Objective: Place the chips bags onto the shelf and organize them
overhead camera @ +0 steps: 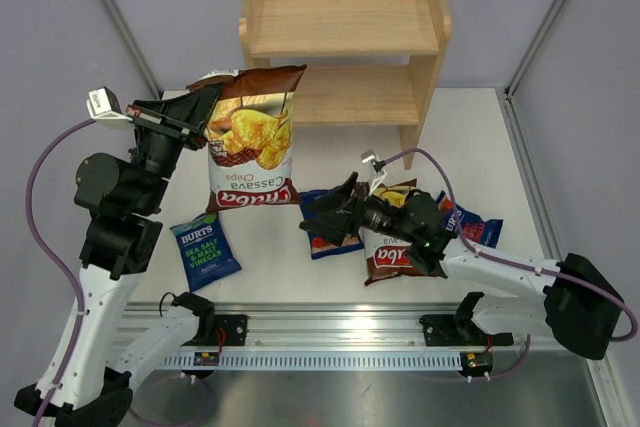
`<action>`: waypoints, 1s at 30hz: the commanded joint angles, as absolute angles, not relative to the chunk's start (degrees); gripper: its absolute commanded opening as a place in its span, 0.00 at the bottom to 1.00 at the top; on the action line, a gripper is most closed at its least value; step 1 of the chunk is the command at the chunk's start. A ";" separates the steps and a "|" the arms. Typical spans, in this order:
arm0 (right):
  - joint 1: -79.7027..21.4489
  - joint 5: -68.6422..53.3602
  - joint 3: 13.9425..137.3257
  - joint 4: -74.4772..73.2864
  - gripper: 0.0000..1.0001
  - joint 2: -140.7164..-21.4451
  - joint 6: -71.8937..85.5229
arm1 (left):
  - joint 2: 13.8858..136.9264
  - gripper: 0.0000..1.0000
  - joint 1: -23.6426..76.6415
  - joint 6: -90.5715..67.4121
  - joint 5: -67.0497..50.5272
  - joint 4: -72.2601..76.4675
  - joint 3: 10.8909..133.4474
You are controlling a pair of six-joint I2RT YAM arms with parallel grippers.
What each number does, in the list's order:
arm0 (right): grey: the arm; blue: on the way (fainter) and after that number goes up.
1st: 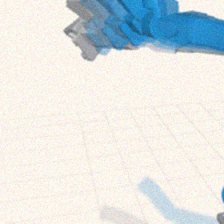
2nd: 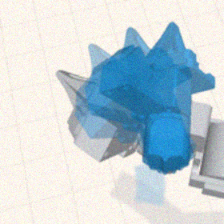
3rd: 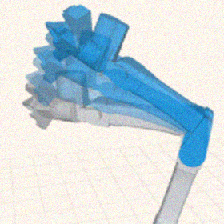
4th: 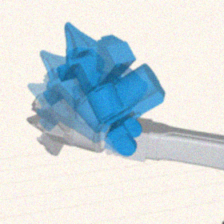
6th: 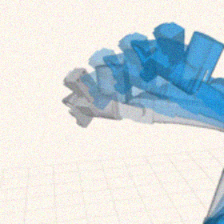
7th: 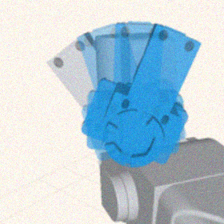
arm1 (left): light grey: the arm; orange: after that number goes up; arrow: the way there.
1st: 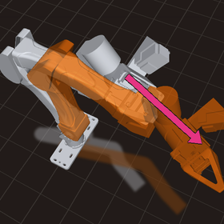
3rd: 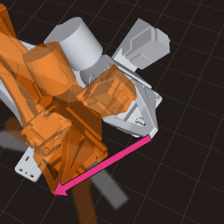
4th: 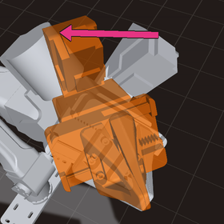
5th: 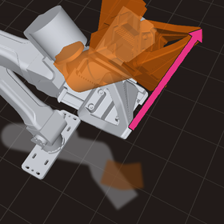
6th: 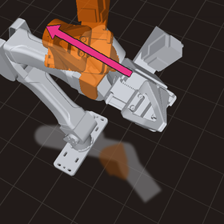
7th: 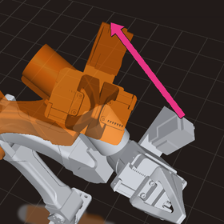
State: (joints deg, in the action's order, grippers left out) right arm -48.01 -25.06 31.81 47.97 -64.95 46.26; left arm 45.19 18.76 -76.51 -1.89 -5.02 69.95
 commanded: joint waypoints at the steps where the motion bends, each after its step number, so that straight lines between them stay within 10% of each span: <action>1: -55.79 -13.92 36.12 65.27 0.99 -68.98 37.99 | 46.40 0.00 21.79 -81.72 5.00 3.07 72.60; 26: -62.23 -4.21 37.09 88.86 0.99 -80.42 28.39 | 39.11 0.00 29.00 -93.69 8.44 8.53 54.76; 30: -62.23 -8.34 38.84 85.79 0.71 -79.37 29.44 | 38.85 0.00 29.00 -93.87 7.91 8.52 52.66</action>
